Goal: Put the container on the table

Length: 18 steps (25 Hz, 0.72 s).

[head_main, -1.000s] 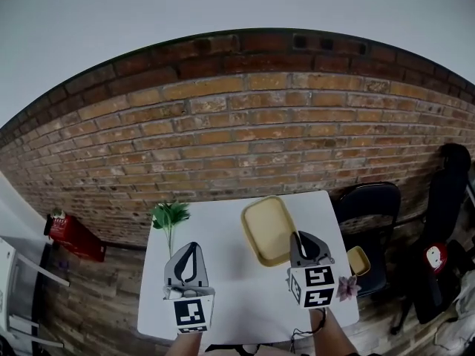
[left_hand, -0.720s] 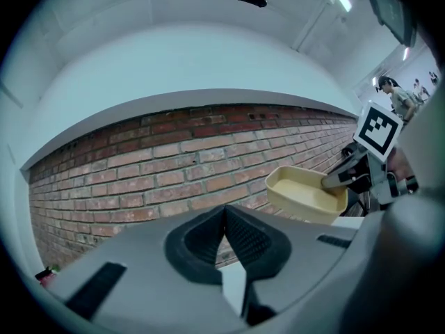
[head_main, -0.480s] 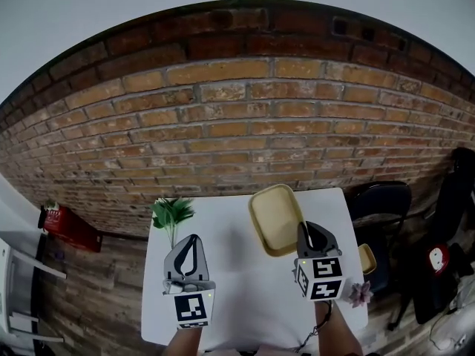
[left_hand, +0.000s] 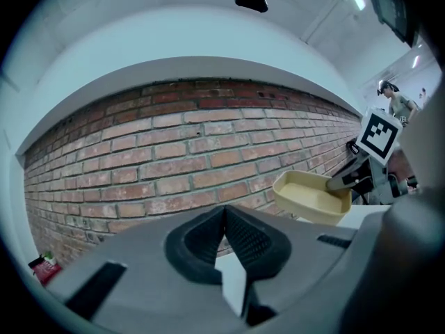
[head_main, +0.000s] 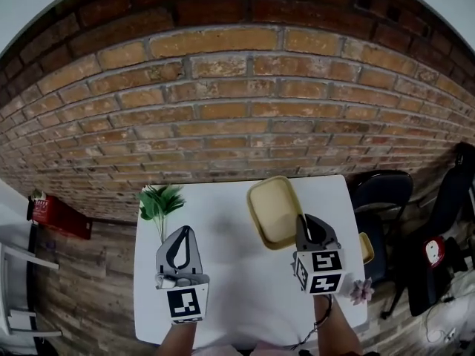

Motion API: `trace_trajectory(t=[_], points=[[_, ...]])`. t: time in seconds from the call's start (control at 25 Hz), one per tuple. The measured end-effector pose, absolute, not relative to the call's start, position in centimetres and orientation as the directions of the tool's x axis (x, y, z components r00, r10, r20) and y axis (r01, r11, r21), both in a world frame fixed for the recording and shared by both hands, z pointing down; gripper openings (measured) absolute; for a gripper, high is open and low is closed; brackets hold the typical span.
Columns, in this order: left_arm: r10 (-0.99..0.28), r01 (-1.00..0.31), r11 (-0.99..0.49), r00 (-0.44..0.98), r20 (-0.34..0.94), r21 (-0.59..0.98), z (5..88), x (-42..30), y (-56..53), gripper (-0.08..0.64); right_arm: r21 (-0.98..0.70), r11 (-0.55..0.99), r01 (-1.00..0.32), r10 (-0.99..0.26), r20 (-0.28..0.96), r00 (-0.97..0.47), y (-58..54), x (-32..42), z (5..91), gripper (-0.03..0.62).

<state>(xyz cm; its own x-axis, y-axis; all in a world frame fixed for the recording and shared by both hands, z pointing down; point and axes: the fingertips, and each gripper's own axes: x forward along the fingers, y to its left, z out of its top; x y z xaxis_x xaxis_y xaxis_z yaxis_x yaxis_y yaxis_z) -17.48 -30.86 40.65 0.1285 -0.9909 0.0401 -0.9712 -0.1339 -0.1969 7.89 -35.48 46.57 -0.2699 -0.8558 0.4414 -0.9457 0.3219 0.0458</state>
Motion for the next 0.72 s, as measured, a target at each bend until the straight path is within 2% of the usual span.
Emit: trace_trajectory(t=[0.72], points=[[-0.984, -0.978, -0.147, 0.13, 0.121, -0.147, 45.0, -17.9, -32.7, 0.01, 0.022, 0.309, -0.951, -0.793, 0.558, -0.244, -36.3, 8.6, 53.6, 0.012]])
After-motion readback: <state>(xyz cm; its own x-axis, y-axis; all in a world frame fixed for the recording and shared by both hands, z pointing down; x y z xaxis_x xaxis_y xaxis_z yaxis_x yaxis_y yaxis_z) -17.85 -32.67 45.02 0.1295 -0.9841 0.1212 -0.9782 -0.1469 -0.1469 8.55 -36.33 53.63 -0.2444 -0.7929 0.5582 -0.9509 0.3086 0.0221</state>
